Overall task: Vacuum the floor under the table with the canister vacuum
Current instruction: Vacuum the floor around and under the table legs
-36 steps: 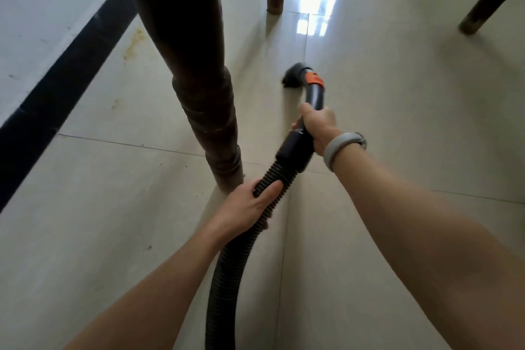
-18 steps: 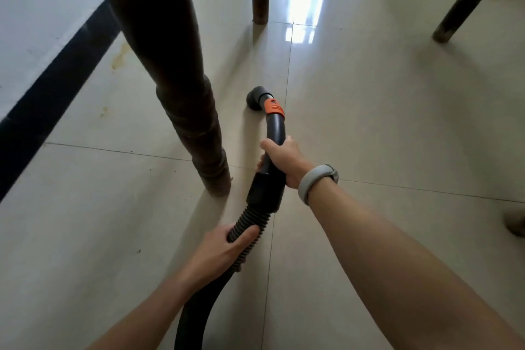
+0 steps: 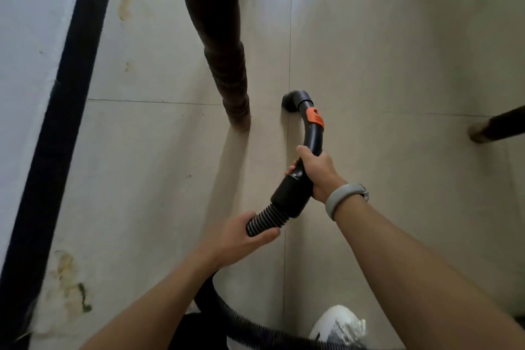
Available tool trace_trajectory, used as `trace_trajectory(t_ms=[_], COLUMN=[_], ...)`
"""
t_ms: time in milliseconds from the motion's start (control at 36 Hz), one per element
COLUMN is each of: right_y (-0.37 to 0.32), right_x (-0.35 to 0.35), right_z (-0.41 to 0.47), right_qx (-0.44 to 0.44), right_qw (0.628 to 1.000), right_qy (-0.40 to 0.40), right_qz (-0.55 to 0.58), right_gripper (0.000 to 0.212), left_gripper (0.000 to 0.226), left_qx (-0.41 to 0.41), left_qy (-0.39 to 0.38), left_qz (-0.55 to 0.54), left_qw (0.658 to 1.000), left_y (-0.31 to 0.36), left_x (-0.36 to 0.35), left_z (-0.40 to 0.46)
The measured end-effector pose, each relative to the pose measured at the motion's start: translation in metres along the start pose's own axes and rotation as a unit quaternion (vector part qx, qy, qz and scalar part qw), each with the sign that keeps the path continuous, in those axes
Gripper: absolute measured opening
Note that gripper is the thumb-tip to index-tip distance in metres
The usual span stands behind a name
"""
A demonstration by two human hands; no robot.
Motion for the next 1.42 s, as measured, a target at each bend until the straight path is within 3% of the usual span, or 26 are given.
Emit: trace_trajectory(t_ms=[83,250,389,528,639,750,861,1028,1194,1333,1417], right_y=[0.02,0.049,0.1,0.145,0.155,0.155,0.146,0.136,0.124,0.079,0.037], right_x=[-0.005,-0.02,-0.05,-0.097,-0.111,-0.07,0.002,0.106,0.148,0.158,0.167], right_z=[-0.031,-0.086,-0.129,-0.156,-0.171,-0.18,-0.184,-0.205,-0.215,-0.226,-0.237], right_qx=[-0.03,-0.087,-0.146,-0.183,-0.166,-0.176,-0.163,-0.177,-0.186,-0.151,-0.098], right_qw=[0.999,0.994,0.986,0.975,0.976,0.98,0.974,0.949,0.942,0.948,0.956], right_qy=[0.021,0.041,0.014,-0.036,-0.028,0.048,0.154,0.256,0.238,0.211,0.21], right_qz=[0.001,-0.046,-0.079,-0.124,-0.137,-0.079,-0.009,0.058,0.149,0.183,0.18], right_gripper=[0.033,0.032,0.03,0.036,0.037,0.035,0.041,0.046,0.029,0.021,0.03], left_gripper=[0.061,0.059,0.028,0.014,0.015,0.018,0.03,0.043,0.046,0.038,0.03], left_qx=[0.025,0.08,0.122,0.188,0.206,0.184,0.123,0.067,0.035,0.028,0.024], left_qy=[-0.023,-0.006,-0.023,0.016,0.017,-0.01,-0.079,-0.146,-0.176,-0.171,-0.167], left_qz=[-0.011,-0.039,-0.024,-0.122,-0.13,-0.09,0.024,0.192,0.255,0.221,0.185], left_qw=[0.999,0.996,0.992,0.974,0.97,0.979,0.989,0.968,0.95,0.96,0.968], left_y=[-0.002,-0.015,-0.029,-0.062,-0.078,-0.064,-0.022,0.044,0.1,0.134,0.163], left_x=[-0.002,-0.006,-0.022,-0.029,-0.032,-0.032,-0.039,-0.068,-0.092,-0.089,-0.086], left_z=[-0.041,-0.111,-0.172,-0.23,-0.248,-0.239,-0.207,-0.155,-0.137,-0.142,-0.144])
Point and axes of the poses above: each hand's wrist, its own z-axis towards the middle knuckle, its own x-axis out of the back of the hand, y = z × x, the point moved 10 cm from there along z, towards the middle knuckle, and after that the axes turned 5 degrees about -y, right-handed, at the moved point
